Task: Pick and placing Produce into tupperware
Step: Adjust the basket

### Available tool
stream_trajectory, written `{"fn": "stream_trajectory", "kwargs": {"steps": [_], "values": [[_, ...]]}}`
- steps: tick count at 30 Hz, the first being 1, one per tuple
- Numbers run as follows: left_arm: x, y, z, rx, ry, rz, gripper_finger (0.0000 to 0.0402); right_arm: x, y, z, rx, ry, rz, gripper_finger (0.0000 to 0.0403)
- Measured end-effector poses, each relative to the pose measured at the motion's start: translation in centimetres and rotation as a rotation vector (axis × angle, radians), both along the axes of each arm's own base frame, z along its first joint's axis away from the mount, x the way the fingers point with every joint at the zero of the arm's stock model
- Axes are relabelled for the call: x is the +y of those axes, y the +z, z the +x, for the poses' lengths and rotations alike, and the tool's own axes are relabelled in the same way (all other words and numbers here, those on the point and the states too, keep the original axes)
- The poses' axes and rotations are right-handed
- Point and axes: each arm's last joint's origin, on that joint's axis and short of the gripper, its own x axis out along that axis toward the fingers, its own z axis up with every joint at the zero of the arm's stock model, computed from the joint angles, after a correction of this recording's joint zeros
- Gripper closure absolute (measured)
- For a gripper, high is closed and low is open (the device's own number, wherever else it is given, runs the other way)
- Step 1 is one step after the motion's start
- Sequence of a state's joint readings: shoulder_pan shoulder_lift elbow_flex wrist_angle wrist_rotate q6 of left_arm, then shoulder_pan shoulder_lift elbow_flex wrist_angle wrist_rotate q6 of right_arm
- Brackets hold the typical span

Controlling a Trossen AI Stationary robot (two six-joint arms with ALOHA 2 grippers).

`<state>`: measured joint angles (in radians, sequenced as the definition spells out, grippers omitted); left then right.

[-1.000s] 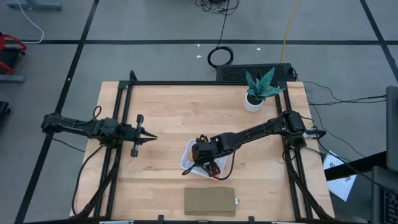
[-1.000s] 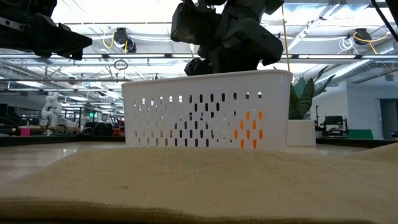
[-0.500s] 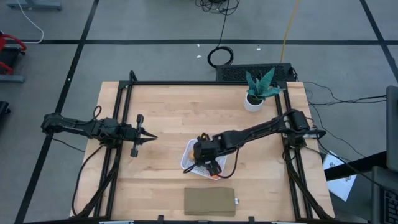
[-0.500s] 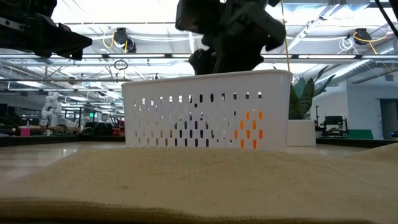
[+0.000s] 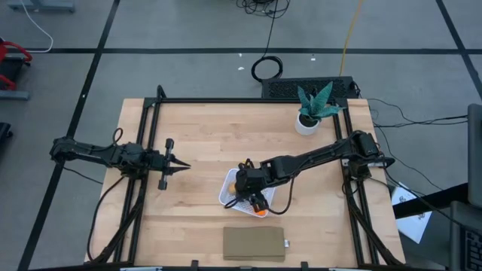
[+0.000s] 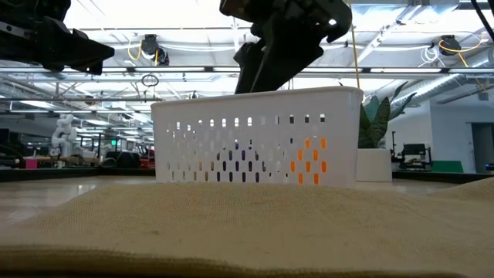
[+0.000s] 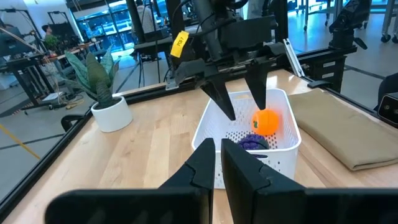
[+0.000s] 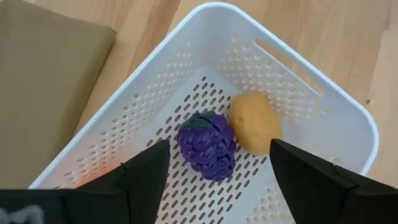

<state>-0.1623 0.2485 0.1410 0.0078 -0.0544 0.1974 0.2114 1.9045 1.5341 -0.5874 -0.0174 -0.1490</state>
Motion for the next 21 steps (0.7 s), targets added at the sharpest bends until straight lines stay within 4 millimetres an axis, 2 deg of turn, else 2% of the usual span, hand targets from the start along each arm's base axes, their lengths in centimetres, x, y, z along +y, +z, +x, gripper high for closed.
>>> {"fn": "stream_trajectory", "kwargs": {"steps": [5, 12, 18, 21], "values": [[0.0, 0.0, 0.0, 0.000, 0.000, 0.000, 0.0371, 0.6, 0.0, -0.1, 0.003, 0.015, 0.006, 0.0184], [0.0, 0.0, 0.0, 0.000, 0.000, 0.000, 0.0371, 1.3, 0.1, -0.3, -0.005, 0.069, -0.012, 0.0280], [0.0, 0.0, 0.0, 0.000, 0.000, 0.000, 0.0371, 1.2, 1.5, -0.7, -0.047, 0.073, -0.005, 0.0381], [0.0, -0.1, 0.0, 0.006, 0.000, 0.001, 0.0371, 1.1, 2.1, -1.0, -0.062, 0.070, 0.000, 0.0396]]}}
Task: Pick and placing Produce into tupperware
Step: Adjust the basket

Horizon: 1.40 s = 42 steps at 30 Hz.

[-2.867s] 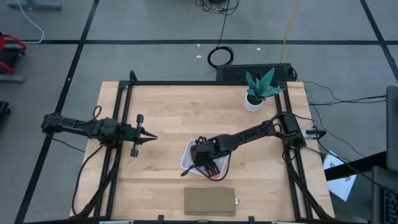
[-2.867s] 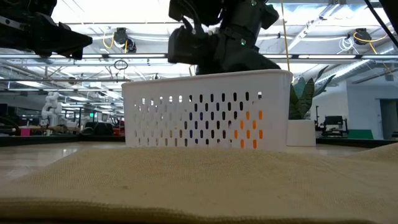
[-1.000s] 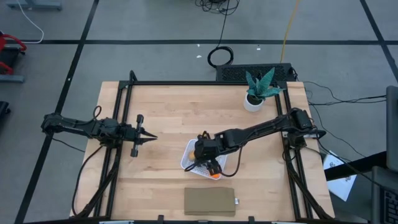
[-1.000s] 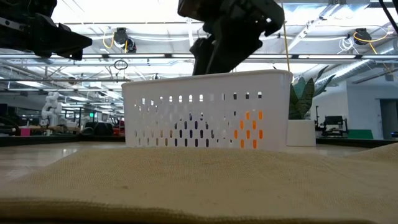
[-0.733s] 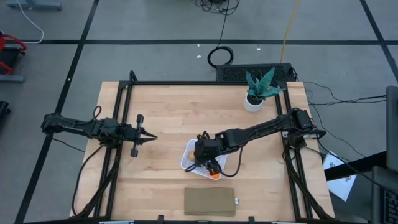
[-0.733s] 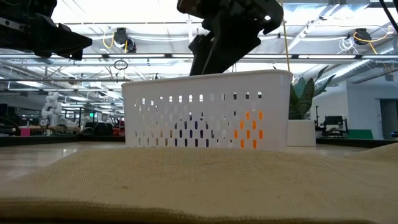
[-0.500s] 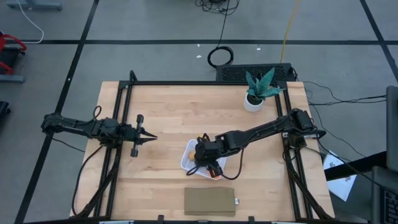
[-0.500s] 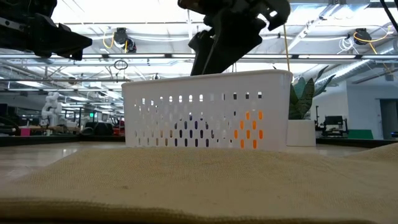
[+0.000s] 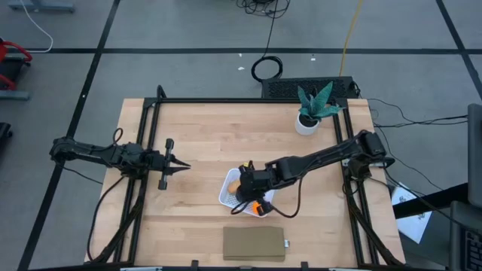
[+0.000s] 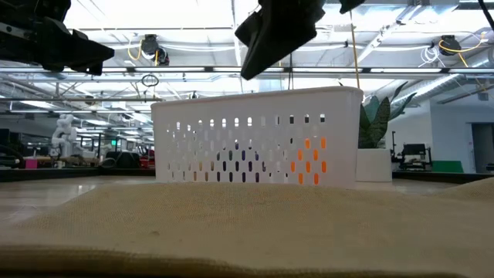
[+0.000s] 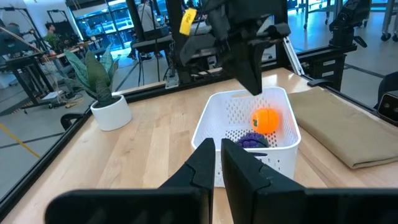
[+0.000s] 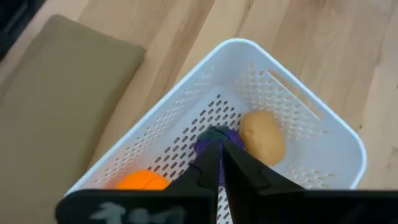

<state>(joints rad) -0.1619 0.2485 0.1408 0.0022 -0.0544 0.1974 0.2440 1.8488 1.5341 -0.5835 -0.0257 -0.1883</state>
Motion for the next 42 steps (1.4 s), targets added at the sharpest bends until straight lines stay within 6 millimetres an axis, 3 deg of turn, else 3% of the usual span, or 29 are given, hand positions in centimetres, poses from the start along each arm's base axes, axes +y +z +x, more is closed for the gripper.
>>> {"fn": "stream_trajectory", "kwargs": {"steps": [6, 15, 24, 35, 42], "values": [[0.0, 0.0, 0.0, 0.000, 0.000, 0.000, 0.0371, 0.0, 1.2, -0.2, -0.056, -0.011, 0.017, 0.0401], [0.0, 0.0, 0.0, 0.000, 0.000, 0.000, 0.0371, -0.2, 4.9, -0.6, -0.252, 0.003, 0.050, 0.0402], [0.0, 0.0, 0.0, -0.001, 0.000, 0.000, 0.0371, -0.7, 8.2, -2.4, -0.345, -0.018, 0.061, 0.0403], [0.0, 0.0, 0.0, -0.002, -0.002, 0.010, 0.0371, -1.0, 10.9, -4.4, -0.406, -0.024, 0.081, 0.0403], [0.0, 0.0, 0.0, -0.002, -0.001, 0.009, 0.0371, -2.0, 13.6, -7.0, -0.480, -0.068, 0.032, 0.0403]]}}
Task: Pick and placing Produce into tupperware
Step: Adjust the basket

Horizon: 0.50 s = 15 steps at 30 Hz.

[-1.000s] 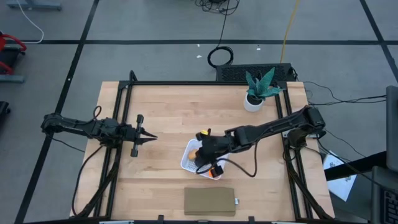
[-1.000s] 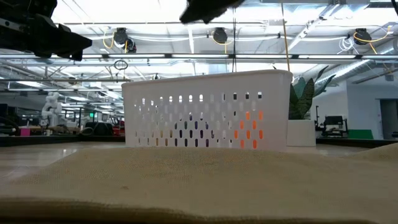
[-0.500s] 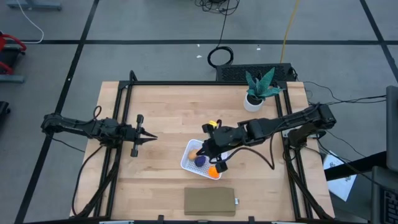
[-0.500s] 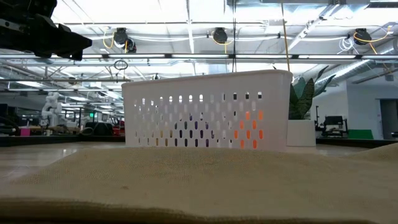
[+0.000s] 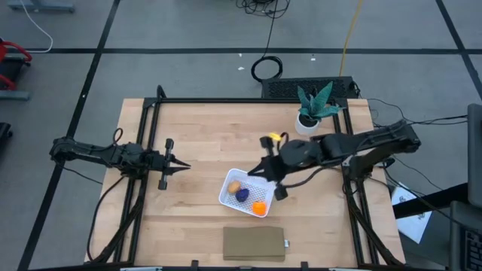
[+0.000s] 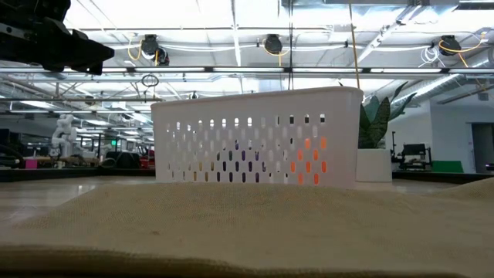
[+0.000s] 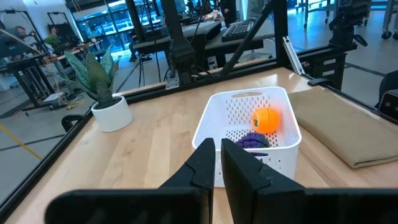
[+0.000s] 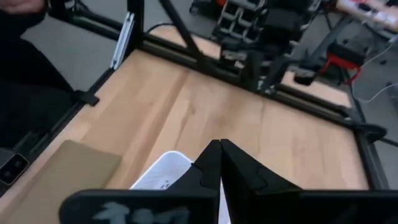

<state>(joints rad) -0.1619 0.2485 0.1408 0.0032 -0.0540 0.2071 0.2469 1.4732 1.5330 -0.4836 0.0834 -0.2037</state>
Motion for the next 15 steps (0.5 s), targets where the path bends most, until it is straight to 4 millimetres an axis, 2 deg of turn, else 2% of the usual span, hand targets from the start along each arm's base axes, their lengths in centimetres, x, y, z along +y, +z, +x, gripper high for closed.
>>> {"fn": "stream_trajectory", "kwargs": {"steps": [4, 7, 15], "values": [[0.0, 0.0, 0.0, 0.001, 0.000, 0.000, 0.0371, -0.7, 1.7, -1.9, -0.066, -0.008, 0.015, 0.0403], [0.0, 0.0, 0.0, 0.001, 0.000, 0.000, 0.0371, -1.4, 2.3, -3.7, -0.138, -0.105, -0.018, 0.0403], [0.0, 0.0, 0.0, 0.000, -0.001, 0.003, 0.0371, -5.1, 0.2, -9.2, -0.167, -0.272, -0.012, 0.0403]]}}
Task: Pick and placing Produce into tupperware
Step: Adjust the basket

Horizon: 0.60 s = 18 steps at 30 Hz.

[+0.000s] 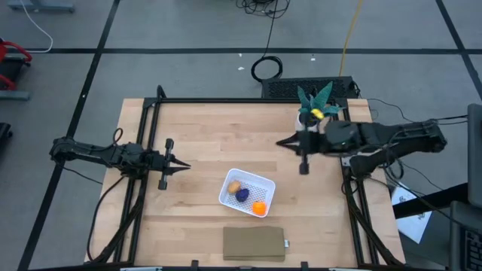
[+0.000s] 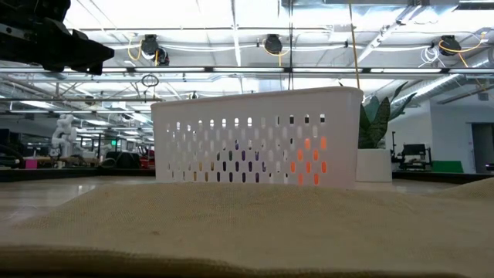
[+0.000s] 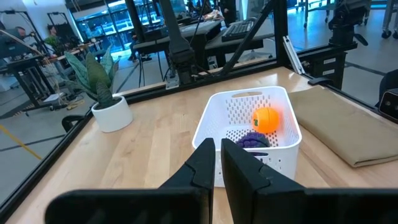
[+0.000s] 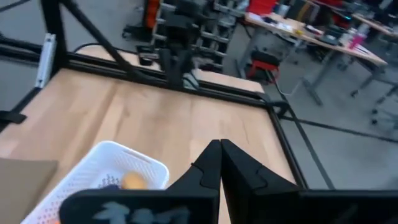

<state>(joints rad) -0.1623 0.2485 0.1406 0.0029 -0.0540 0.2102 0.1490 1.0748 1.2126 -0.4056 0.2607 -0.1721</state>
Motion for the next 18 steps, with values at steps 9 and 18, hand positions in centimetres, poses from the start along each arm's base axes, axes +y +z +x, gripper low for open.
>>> {"fn": "stream_trajectory", "kwargs": {"steps": [9, 18], "values": [[0.0, 0.0, 0.0, -0.002, -0.001, 0.017, 0.0371, -2.6, -2.9, -3.7, -0.113, 0.204, 0.202, 0.0403], [0.0, 0.0, 0.0, -0.002, -0.001, 0.015, 0.0371, -3.5, -4.5, -4.5, -0.162, 0.191, 0.307, 0.0403]]}}
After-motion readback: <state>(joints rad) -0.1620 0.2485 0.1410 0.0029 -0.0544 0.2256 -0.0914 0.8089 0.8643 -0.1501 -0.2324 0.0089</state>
